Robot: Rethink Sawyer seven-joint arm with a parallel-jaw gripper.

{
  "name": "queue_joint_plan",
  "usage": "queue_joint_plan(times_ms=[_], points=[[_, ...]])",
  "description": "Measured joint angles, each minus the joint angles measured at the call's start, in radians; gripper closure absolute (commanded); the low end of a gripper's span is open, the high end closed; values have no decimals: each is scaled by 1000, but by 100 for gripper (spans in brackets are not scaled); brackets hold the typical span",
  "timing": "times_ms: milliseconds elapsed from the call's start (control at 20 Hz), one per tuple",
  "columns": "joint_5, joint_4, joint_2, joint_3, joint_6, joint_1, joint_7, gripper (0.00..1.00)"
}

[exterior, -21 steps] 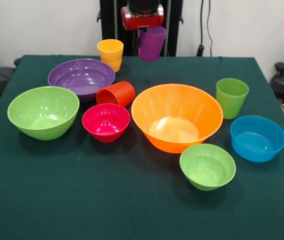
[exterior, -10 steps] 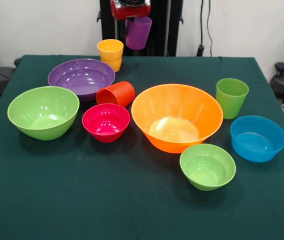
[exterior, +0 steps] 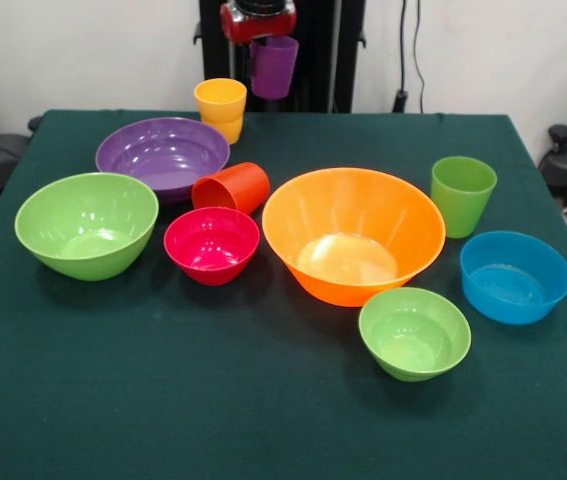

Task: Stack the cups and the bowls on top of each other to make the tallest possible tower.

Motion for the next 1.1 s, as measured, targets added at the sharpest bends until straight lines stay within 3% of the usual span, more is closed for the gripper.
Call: queue_joint_plan(times_ms=[350, 1100], points=[[1, 3, 60, -60, -127, 28, 0, 100], [1, 15, 84, -109, -245, 51, 0, 100]])
